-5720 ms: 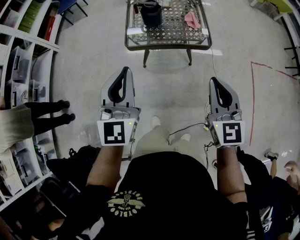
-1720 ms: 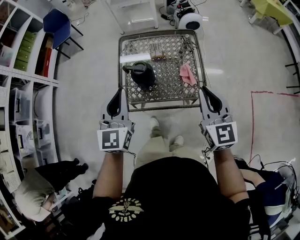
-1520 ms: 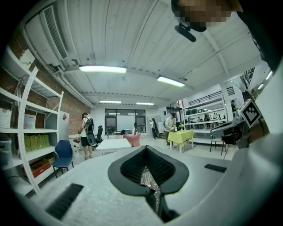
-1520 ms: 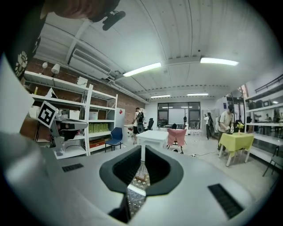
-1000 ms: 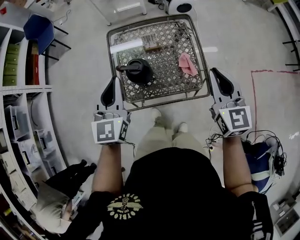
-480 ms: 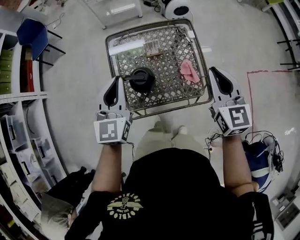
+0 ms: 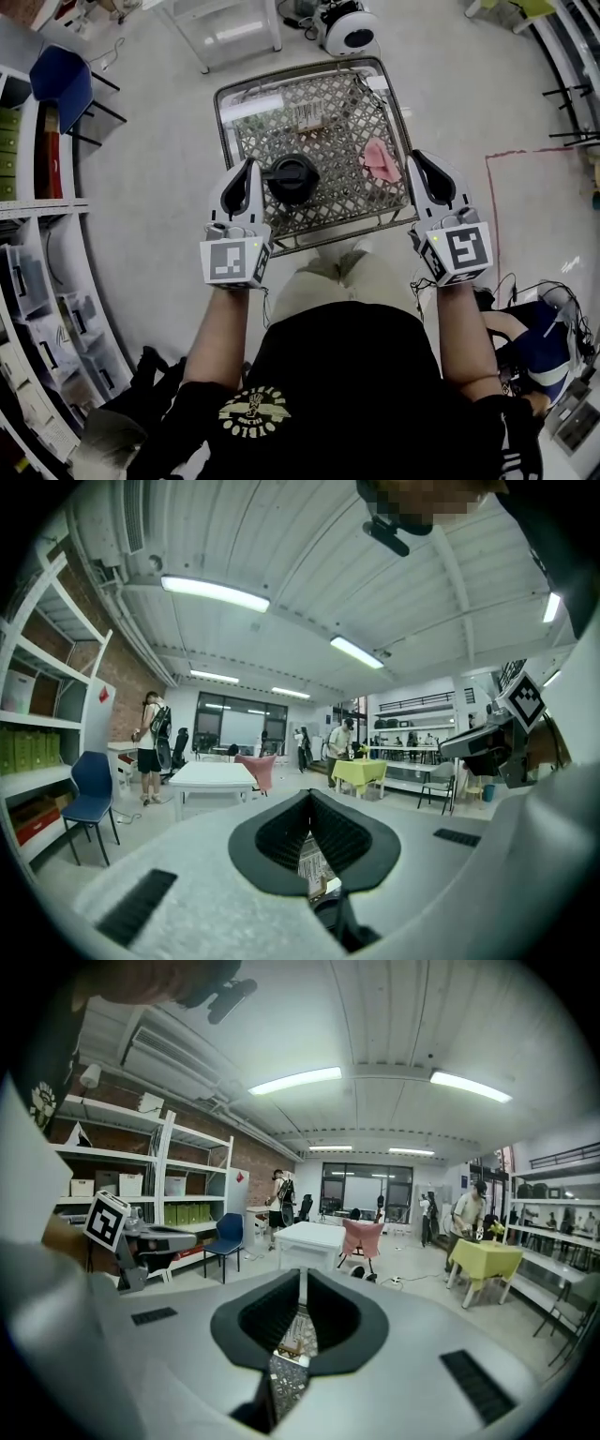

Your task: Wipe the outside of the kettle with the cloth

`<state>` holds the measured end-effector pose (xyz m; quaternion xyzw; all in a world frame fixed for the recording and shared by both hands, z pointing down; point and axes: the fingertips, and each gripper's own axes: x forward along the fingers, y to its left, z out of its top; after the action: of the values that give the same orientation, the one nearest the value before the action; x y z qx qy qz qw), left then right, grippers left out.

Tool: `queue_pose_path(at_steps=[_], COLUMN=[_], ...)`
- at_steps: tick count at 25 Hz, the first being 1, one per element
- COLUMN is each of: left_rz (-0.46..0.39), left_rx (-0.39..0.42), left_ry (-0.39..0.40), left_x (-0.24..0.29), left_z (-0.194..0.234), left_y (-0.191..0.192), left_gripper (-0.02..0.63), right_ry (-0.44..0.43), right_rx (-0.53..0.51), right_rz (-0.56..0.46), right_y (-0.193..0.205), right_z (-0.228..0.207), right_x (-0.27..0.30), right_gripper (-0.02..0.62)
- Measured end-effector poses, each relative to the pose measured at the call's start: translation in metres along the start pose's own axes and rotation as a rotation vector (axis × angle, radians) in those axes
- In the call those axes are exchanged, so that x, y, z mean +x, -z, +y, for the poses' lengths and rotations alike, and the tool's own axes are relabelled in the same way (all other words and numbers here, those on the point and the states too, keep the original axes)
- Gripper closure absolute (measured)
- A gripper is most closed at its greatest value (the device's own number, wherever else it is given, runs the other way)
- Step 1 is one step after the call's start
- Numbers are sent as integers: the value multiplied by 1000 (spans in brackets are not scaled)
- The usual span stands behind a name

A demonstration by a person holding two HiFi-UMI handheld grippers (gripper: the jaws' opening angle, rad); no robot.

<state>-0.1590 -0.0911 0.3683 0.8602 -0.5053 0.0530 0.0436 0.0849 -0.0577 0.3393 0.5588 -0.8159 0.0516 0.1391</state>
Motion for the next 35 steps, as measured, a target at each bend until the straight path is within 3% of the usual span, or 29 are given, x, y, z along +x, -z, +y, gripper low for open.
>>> queue_pose_path(at_steps=[6,19,29,35], left_rz=[6,162,289,316], left_rx=[-65,-20,-61,-87], left_ry=[22,16,-49,-76], left_x=[24,76,105,112], left_z=[-7,-22,-16,-17], left_y=[8,73,126,137], left_gripper=[609,609,609,609], right_ry=[0,-30,-97,-154], right_rx=[13,68,72,50], right_rz=[20,66,166,251], right_y=[5,40,87,118], right_z=[-3,-47,-74,-84], right_x=[0,33,70,99], right_gripper=[581,581,581,581])
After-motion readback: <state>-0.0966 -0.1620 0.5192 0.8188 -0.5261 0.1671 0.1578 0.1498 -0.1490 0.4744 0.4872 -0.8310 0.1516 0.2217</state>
